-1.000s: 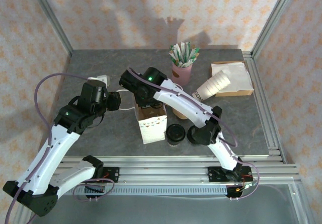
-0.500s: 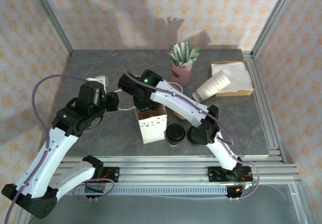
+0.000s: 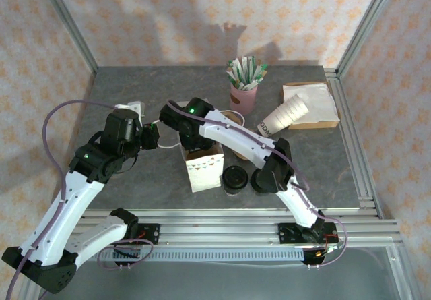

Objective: Pack the takeout coffee

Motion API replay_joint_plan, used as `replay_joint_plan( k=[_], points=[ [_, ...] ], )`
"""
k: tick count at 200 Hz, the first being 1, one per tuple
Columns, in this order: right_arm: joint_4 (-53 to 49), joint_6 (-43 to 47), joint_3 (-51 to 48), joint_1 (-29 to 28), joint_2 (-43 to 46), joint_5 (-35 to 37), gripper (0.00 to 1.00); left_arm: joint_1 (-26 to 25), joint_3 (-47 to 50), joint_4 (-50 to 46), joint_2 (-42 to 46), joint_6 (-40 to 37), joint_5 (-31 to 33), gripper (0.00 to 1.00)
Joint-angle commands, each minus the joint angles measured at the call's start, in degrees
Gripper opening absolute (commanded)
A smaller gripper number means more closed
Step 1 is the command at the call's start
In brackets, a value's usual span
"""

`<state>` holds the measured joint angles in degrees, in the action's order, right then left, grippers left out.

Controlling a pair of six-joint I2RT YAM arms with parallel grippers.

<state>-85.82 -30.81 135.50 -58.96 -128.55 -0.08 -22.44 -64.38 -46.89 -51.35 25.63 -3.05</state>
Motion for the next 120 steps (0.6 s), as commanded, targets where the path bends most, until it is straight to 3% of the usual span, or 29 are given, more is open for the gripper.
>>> replay_joint_plan(
  k=[1,120],
  points=[
    [1.67,0.75,-1.51,0.29,0.49,-0.01,0.3,0.38,0.37,0.66,1.08,0.79,-1.01,0.14],
    [10.65,1.49,-12.41,1.92,2.6,-2.62,0.3,0.38,-0.13,1.29,1.08,1.18,-0.6,0.09]
  ],
)
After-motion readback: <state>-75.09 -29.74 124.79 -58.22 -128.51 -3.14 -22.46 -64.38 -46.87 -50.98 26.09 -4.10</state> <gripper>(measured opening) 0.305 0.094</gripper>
